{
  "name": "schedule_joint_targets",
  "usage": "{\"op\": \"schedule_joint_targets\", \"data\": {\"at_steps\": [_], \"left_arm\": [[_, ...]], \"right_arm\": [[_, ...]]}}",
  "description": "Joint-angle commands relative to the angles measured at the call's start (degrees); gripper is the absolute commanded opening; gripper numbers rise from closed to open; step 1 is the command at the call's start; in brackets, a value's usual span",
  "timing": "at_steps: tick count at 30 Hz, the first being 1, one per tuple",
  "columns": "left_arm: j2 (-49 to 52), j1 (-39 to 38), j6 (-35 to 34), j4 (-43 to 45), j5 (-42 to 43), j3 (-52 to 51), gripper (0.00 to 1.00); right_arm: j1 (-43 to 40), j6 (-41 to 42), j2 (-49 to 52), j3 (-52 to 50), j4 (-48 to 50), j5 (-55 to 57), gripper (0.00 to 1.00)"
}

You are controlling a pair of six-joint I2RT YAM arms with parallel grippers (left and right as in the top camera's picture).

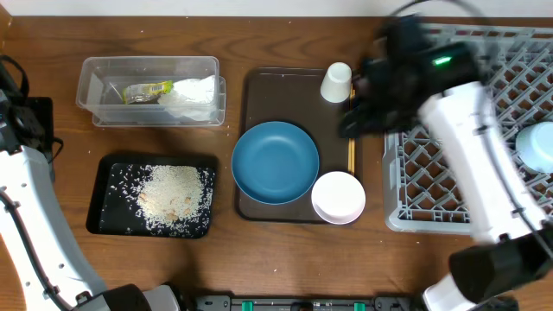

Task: Sort waste into correct bins and load items into the dishwasher rack
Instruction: 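Reach the right gripper back to the white bowl on the brown tray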

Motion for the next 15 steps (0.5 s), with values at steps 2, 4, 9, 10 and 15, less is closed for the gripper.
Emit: {"op": "schedule_joint_targets", "data": {"at_steps": [2,4,9,10,15], "left_arm": [[0.22,0.20,0.59,-0.15,-0.70,-0.02,0.92],[0.22,0.20,0.59,-0.15,-0.70,-0.02,0.92],[0.22,0.20,0.59,-0.15,-0.70,-0.02,0.92],[0.22,0.20,0.57,-0.15,-0.70,-0.02,0.92],[0.22,0.20,0.59,-0.15,-0.70,-0.02,0.92]], "right_arm": [[9.60,2.01,-0.02,-5.25,1.46,11.02,0.91],[12.94,2.23,-0.02,-9.14,4.20,11.19,0.92],[20.00,6.95,-0.02,-21.18,13.22,11.19,0.84],[20.90,7.87,-0.02,-23.10,14.60,11.19,0.81],[23.82,10.01,-0.02,-28.52,17.75,11.17,0.61]]}}
